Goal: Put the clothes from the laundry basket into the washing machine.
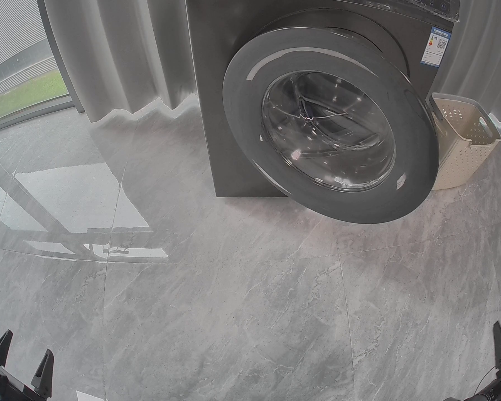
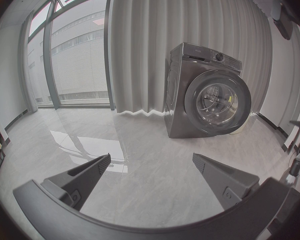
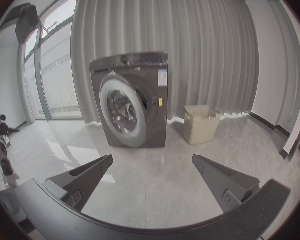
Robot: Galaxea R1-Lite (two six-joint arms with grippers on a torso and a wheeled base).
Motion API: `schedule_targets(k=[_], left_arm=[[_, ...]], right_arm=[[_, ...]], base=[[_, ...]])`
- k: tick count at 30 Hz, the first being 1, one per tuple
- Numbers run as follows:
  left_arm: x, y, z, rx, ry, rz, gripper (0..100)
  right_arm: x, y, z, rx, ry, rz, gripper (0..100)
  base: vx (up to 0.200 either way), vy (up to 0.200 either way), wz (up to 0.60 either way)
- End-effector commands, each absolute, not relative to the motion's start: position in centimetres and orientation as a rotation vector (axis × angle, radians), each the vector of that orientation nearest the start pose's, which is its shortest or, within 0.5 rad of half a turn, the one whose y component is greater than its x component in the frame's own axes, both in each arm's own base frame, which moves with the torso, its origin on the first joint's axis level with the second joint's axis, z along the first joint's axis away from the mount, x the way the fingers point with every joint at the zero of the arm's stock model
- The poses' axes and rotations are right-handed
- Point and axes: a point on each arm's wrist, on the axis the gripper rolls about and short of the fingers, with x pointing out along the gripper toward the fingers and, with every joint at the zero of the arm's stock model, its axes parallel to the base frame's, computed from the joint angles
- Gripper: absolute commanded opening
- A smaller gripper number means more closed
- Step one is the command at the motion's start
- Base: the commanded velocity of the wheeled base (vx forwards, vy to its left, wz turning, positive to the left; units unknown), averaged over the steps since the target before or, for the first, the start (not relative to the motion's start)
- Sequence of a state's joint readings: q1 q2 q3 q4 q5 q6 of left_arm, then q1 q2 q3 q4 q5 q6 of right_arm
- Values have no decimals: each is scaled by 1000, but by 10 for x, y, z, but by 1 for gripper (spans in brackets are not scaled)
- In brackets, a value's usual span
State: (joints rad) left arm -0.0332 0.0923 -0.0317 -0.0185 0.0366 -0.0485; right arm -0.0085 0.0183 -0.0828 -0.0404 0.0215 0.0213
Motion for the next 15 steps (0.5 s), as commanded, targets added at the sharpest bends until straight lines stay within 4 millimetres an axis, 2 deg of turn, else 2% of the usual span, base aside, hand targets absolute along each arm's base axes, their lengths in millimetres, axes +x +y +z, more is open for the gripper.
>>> schedule_targets(k=[1, 2, 5, 7, 10, 13, 15], left_arm=[[-23, 1, 76, -31, -4, 31, 100], [-23, 1, 76, -31, -4, 32, 100], [-23, 1, 76, -32, -4, 31, 100], [-23, 1, 76, -34, -4, 31, 100], [-23, 1, 76, -35, -4, 31, 100], [-23, 1, 76, -35, -4, 31, 100], [-23, 1, 76, -35, -4, 31, 100]], right_arm=[[-17, 1, 153, 68, -70, 62, 100], [-9, 1, 153, 69, -20, 82, 100], [22, 4, 157, 89, 155, 186, 100], [43, 9, 165, 123, 211, 239, 100], [77, 19, 173, 171, 278, 290, 100], [123, 38, 174, 219, 317, 328, 100], [135, 41, 171, 210, 321, 322, 100]], base=[[0, 0, 0], [0, 0, 0], [0, -200, 0], [0, -200, 0], [0, -200, 0], [0, -200, 0], [0, -200, 0]])
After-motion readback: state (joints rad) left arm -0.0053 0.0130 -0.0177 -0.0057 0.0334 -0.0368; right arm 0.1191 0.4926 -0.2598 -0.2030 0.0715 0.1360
